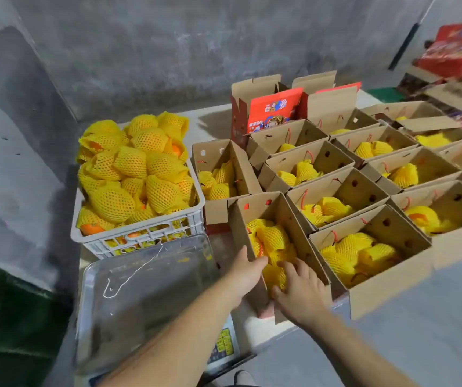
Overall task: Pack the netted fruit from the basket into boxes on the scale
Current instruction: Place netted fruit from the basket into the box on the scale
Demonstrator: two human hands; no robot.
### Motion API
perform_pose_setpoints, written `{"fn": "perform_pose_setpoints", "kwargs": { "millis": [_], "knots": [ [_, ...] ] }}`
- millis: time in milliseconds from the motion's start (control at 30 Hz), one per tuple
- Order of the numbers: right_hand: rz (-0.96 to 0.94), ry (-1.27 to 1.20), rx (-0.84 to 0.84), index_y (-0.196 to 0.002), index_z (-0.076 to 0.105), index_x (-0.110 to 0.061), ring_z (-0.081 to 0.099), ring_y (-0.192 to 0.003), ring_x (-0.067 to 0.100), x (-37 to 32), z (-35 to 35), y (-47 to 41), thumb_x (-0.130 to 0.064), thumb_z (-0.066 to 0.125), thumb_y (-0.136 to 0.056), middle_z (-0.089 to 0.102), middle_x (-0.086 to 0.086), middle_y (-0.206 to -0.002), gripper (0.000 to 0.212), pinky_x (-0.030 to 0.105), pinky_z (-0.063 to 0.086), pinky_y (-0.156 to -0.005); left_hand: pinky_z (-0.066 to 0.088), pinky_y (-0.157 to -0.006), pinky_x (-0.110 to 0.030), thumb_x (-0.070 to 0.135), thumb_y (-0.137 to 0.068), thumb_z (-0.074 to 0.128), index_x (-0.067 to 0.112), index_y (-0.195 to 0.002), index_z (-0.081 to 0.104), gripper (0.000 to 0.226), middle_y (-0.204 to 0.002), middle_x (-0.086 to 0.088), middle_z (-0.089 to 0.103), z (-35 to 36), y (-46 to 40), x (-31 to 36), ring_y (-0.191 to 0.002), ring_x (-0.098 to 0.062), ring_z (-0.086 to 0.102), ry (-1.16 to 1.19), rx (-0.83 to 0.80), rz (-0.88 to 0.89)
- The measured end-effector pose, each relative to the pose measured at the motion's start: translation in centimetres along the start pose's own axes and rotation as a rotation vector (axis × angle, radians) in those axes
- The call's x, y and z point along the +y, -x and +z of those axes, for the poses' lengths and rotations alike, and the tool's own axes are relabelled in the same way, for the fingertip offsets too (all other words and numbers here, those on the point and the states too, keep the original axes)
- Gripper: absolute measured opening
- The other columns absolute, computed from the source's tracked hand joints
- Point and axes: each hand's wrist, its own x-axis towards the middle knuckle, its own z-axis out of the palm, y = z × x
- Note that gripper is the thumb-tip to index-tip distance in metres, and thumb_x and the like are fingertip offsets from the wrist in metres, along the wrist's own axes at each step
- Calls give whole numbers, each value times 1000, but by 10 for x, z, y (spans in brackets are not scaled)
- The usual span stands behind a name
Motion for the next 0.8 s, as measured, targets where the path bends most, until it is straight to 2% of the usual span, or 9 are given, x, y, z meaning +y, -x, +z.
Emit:
{"fn": "perform_pose_setpoints", "kwargs": {
  "millis": [100,200,300,400,467,567,633,700,800],
  "knots": [
    [-96,74,30,-151,42,-39,6,-160,22,7,21,16,-48,42,-105,24,-6,-171,47,47,2,-128,37,-117,-35,26,-107,57,22,-167,22,70,-169,-3,32,19,-10,-8,-151,-24,38,-113,132,88],
    [48,-151,163,-150,44,-34,3,-159,27,14,35,40,-44,53,-100,13,2,-172,51,48,1,-127,40,-100,-14,14,-106,56,25,-167,23,70,-166,1,39,33,-1,-30,-143,-13,43,-136,185,137],
    [129,-317,260,-150,44,-22,10,-157,32,26,35,54,-43,65,-89,18,9,-169,68,54,14,-127,45,-109,-31,19,-102,67,29,-165,23,78,-163,0,42,33,7,-47,-149,-20,42,-95,139,118],
    [277,-527,307,-150,41,-9,23,-149,39,33,30,58,-38,71,-64,30,21,-159,96,55,23,-122,50,-103,-31,30,-101,68,32,-162,25,75,-155,-5,50,16,6,-48,-137,-22,54,-60,112,87],
    [435,-674,210,-156,26,-15,24,-147,35,31,28,58,-31,80,-62,25,14,-160,110,54,24,-122,46,-105,-36,35,-101,66,31,-165,15,82,-160,-6,36,-2,-11,-28,-137,-27,50,-95,208,78],
    [454,-876,153,-161,7,-22,21,-151,29,27,33,60,-1,85,-72,17,4,-162,120,49,21,-127,47,-107,-49,36,-102,65,35,-166,3,89,-170,2,9,-31,-48,21,-151,-33,30,-313,391,195],
    [453,-975,161,-161,1,-28,20,-154,26,26,34,61,7,81,-75,12,-3,-165,123,51,23,-127,44,-112,-53,31,-106,58,32,-167,9,78,-171,-2,19,-41,-70,44,-152,-32,31,-380,308,237],
    [421,-1089,160,-159,-7,-40,18,-156,24,26,33,65,14,75,-78,6,-11,-168,127,60,30,-122,47,-111,-50,26,-108,53,23,-162,33,58,-157,-9,47,-41,-86,48,-143,-34,47,-408,176,197],
    [450,-1194,150,-143,-3,-61,26,-153,27,30,29,72,19,70,-80,10,-17,-167,126,67,41,-111,54,-78,-36,18,-104,57,20,-136,53,32,-123,-9,65,-34,-91,34,-113,-34,63,-484,205,231]
  ]
}}
